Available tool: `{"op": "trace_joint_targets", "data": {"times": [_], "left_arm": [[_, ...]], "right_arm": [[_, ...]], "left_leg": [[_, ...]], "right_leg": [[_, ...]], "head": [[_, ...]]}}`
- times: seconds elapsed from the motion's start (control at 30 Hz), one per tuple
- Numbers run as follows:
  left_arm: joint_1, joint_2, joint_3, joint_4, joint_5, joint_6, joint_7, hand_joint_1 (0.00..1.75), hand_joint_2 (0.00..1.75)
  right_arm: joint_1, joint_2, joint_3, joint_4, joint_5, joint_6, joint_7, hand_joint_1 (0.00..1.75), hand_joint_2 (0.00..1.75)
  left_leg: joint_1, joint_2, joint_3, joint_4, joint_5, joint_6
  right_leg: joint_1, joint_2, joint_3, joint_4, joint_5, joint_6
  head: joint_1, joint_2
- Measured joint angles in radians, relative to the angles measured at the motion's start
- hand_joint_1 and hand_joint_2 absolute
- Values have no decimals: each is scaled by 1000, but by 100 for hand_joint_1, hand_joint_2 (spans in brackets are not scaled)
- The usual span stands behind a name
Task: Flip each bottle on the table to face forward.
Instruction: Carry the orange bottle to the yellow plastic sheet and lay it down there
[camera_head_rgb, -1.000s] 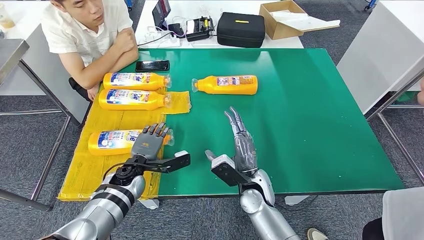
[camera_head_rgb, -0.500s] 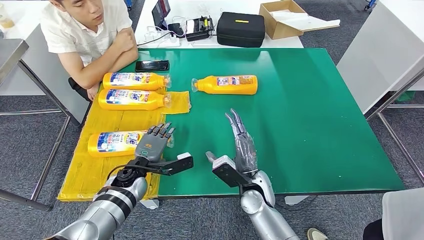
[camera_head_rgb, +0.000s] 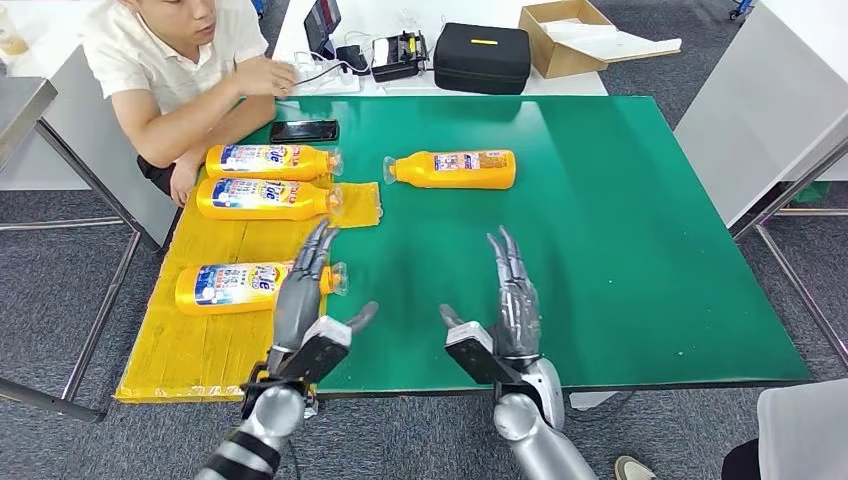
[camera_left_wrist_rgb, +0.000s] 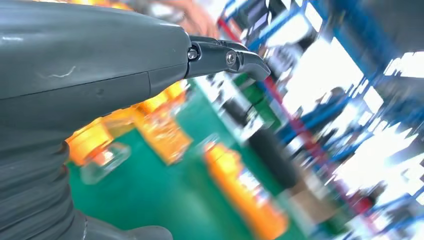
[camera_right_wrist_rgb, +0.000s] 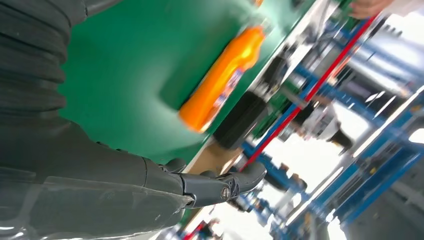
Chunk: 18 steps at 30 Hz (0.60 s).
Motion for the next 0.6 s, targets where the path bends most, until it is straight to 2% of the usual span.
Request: {"op": "trace_joint_targets", "data": {"times": [0.1, 0.2, 0.43, 0.47, 0.6], "left_arm": [[51, 0, -8, -101, 59, 52, -24, 0, 175], [81, 0, -11, -154, 110, 63, -35, 0, 175], [98, 0, -14, -178, 128, 63, -40, 0, 175], [104, 0, -15, -184, 136, 58, -40, 0, 175], [143, -1, -32, -212, 223, -28, -32, 0, 175]], "right_arm": [[11, -9, -32, -2, 35, -59, 10, 0, 175], [15, -17, -57, -2, 98, -87, 35, 0, 175], [19, -25, -70, -1, 139, -92, 53, 0, 175], [19, -33, -75, 2, 171, -93, 76, 0, 175], [9, -148, -137, 72, 425, -101, 238, 0, 175]], "left_leg": [[0, 0, 0, 0, 0, 0], [0, 0, 1, 0, 0, 0], [0, 0, 1, 0, 1, 0], [0, 0, 1, 0, 1, 0], [-1, -3, 0, 0, 0, 0]], "right_leg": [[0, 0, 0, 0, 0, 0], [0, 0, 0, 0, 0, 0], [0, 0, 1, 0, 0, 0], [0, 0, 1, 0, 0, 0], [-2, -1, 1, 0, 0, 1]], "head": [[0, 0], [0, 0], [0, 0], [0, 0], [0, 0]]}}
